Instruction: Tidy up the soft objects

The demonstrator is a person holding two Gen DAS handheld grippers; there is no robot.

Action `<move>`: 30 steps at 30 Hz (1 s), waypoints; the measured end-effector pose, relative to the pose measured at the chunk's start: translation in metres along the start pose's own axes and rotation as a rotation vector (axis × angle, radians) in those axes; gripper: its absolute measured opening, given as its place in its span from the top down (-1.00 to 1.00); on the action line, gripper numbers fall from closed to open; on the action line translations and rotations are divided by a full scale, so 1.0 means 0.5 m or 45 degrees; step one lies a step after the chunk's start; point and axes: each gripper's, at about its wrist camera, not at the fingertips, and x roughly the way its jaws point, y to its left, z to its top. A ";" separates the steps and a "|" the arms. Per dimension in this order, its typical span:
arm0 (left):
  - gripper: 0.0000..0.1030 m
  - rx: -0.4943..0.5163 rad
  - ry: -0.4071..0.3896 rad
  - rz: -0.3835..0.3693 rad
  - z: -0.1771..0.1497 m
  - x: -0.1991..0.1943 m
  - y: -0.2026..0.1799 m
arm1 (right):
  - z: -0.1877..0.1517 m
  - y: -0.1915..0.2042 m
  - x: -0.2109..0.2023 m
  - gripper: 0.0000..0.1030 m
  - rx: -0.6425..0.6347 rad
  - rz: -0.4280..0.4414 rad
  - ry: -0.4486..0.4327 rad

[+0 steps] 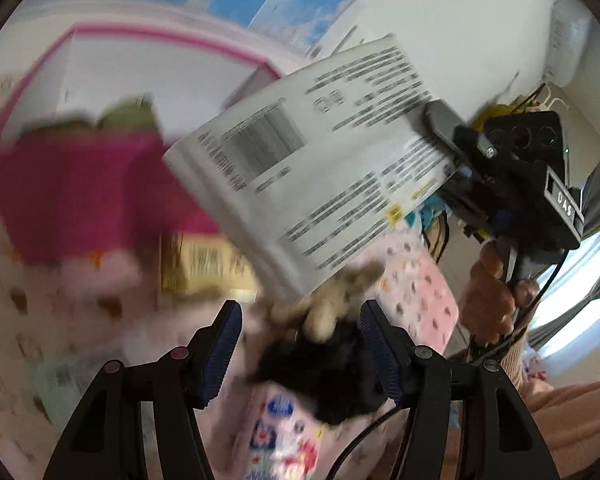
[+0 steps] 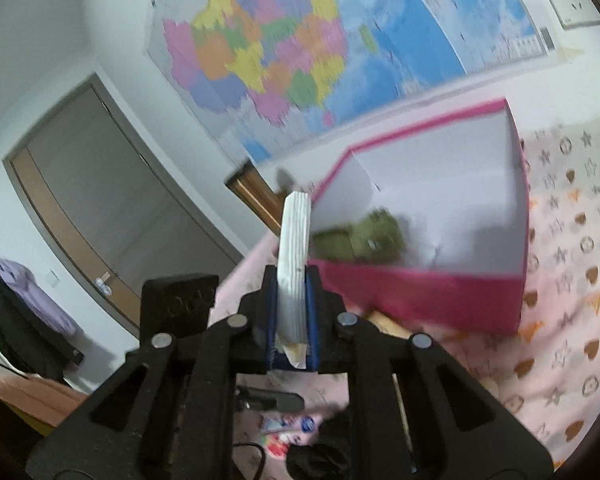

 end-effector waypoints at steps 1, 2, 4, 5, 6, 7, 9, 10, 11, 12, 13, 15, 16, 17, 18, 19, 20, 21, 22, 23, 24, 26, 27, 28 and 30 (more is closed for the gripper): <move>-0.22 0.023 -0.025 0.003 0.020 -0.007 -0.010 | 0.008 0.002 -0.001 0.71 -0.006 -0.001 -0.013; -0.21 0.037 -0.045 0.008 0.031 -0.018 -0.014 | 0.019 0.003 -0.003 0.71 -0.011 -0.007 -0.031; -0.20 0.067 -0.086 0.024 0.070 -0.030 -0.024 | 0.034 -0.002 -0.005 0.71 -0.001 -0.011 -0.050; -0.18 0.073 -0.095 0.042 0.085 -0.032 -0.024 | 0.042 -0.007 -0.007 0.71 0.005 -0.016 -0.063; -0.16 0.083 -0.111 0.066 0.102 -0.040 -0.023 | 0.049 -0.015 -0.011 0.71 0.017 -0.017 -0.082; -0.12 0.088 -0.116 0.079 0.115 -0.037 -0.023 | 0.060 -0.023 -0.015 0.69 0.032 -0.018 -0.099; -0.09 0.095 -0.112 0.119 0.144 -0.024 -0.021 | 0.076 -0.042 -0.022 0.68 0.054 -0.037 -0.125; -0.09 0.101 -0.105 0.130 0.154 -0.019 -0.019 | 0.081 -0.049 -0.021 0.68 0.061 -0.045 -0.128; -0.08 0.099 -0.099 0.142 0.159 -0.019 -0.014 | 0.087 -0.061 -0.019 0.68 0.074 -0.063 -0.131; -0.06 0.099 -0.095 0.161 0.167 -0.015 -0.012 | 0.089 -0.072 -0.015 0.68 0.085 -0.076 -0.126; -0.06 0.105 -0.088 0.177 0.171 -0.008 -0.014 | 0.089 -0.081 -0.013 0.66 0.095 -0.096 -0.122; -0.06 0.110 -0.077 0.189 0.186 0.001 -0.008 | 0.091 -0.111 -0.001 0.65 0.131 -0.124 -0.107; -0.06 0.110 -0.071 0.205 0.191 0.003 -0.004 | 0.091 -0.124 0.001 0.63 0.148 -0.138 -0.106; -0.06 0.110 -0.069 0.235 0.196 0.005 0.000 | 0.089 -0.136 0.005 0.62 0.161 -0.151 -0.100; -0.06 0.109 -0.067 0.248 0.202 0.012 0.007 | 0.088 -0.153 0.012 0.61 0.178 -0.191 -0.091; -0.06 0.103 -0.058 0.257 0.204 0.019 0.013 | 0.086 -0.167 0.016 0.61 0.188 -0.231 -0.083; -0.06 0.093 -0.058 0.269 0.204 0.022 0.019 | 0.084 -0.178 0.019 0.61 0.199 -0.241 -0.070; -0.06 0.094 -0.061 0.282 0.203 0.026 0.018 | 0.081 -0.188 0.022 0.61 0.216 -0.247 -0.066; -0.06 0.098 -0.064 0.298 0.203 0.028 0.019 | 0.079 -0.195 0.021 0.61 0.225 -0.259 -0.066; -0.06 0.103 -0.074 0.323 0.201 0.026 0.020 | 0.076 -0.202 0.021 0.61 0.231 -0.284 -0.068; -0.06 0.106 -0.080 0.336 0.201 0.026 0.021 | 0.075 -0.207 0.019 0.61 0.237 -0.314 -0.066; -0.07 0.118 -0.089 0.366 0.198 0.024 0.019 | 0.072 -0.209 0.014 0.33 0.215 -0.413 -0.077; -0.07 0.123 -0.092 0.375 0.196 0.022 0.018 | 0.070 -0.203 0.008 0.31 0.181 -0.482 -0.097; -0.07 0.125 -0.093 0.383 0.195 0.022 0.017 | 0.070 -0.200 0.005 0.31 0.169 -0.486 -0.100; -0.07 0.135 -0.107 0.408 0.189 0.017 0.012 | 0.067 -0.188 0.000 0.31 0.143 -0.479 -0.089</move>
